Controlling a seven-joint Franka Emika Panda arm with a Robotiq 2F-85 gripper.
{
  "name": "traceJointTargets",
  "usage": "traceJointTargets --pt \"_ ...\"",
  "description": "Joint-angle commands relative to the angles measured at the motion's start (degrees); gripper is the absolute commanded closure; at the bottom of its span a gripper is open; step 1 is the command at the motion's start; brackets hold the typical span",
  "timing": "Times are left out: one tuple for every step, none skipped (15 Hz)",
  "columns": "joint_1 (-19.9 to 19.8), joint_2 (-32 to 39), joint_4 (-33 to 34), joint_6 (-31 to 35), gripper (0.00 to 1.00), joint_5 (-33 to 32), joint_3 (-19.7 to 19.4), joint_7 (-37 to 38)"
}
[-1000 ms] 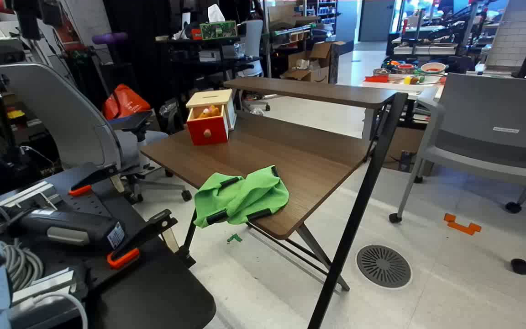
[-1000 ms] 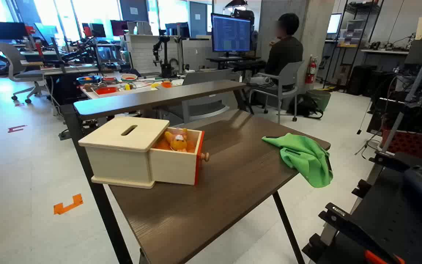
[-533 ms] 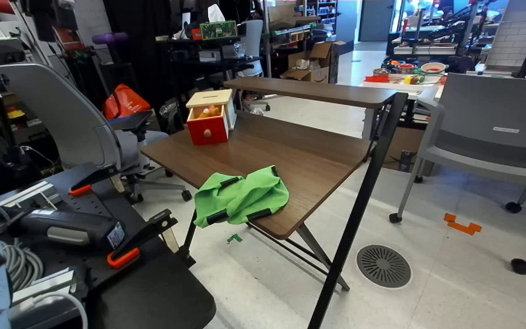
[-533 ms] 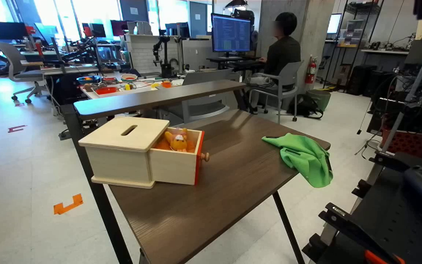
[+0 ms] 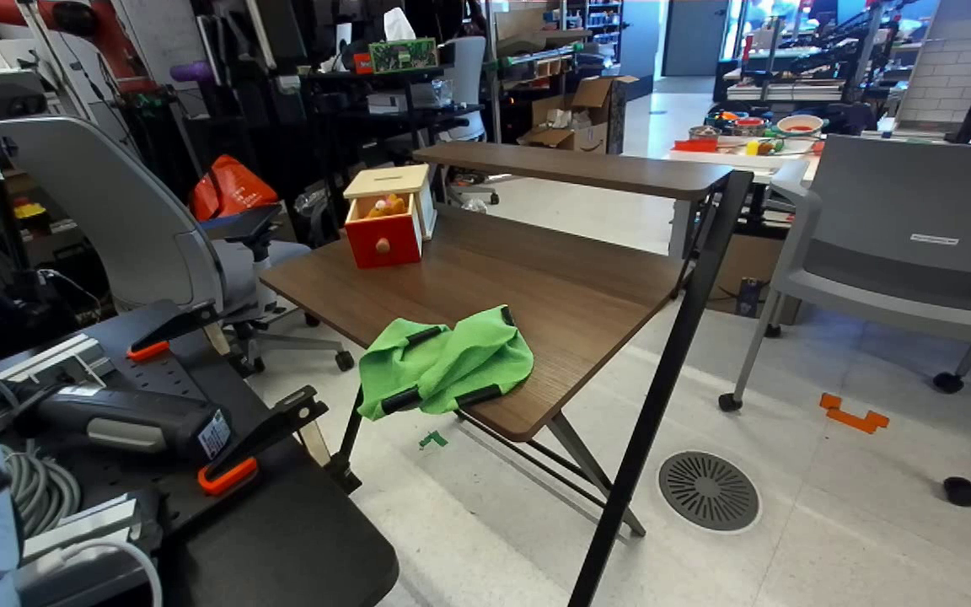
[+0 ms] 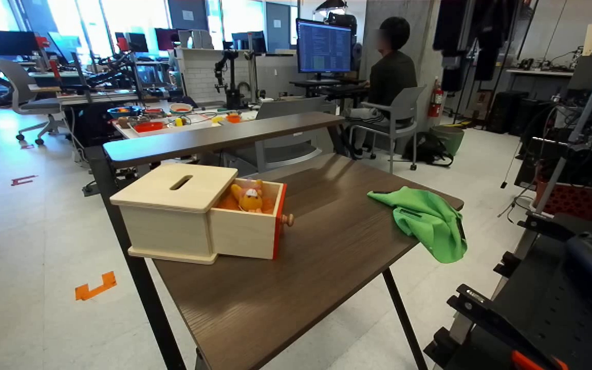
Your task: Move the green towel to the left
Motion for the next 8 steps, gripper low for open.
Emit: traceJointTargets --pt "-1.3 10.7 6.2 5.8 0.0 -2.8 -2.6 4.4" --pt "-1.5 12.7 7.4 6.2 0.0 -2.7 -3.6 4.9" --pt "-1.7 14.4 8.5 6.6 0.0 -2.7 -4.6 5.3" --pt "-2.1 16.0 9.4 6.6 0.0 -2.1 -5.9 5.0" --pt "-2.3 17.1 10.3 6.5 0.0 -2.1 -7.0 5.4" --pt "-2.6 18.4 11.0 6.5 0.0 -2.3 -8.3 5.6" --pt "-3.0 20.0 12.0 6.5 0.0 -2.3 -9.5 5.9" --pt "-3.3 21.3 12.9 6.4 0.0 -2.1 -10.5 6.0"
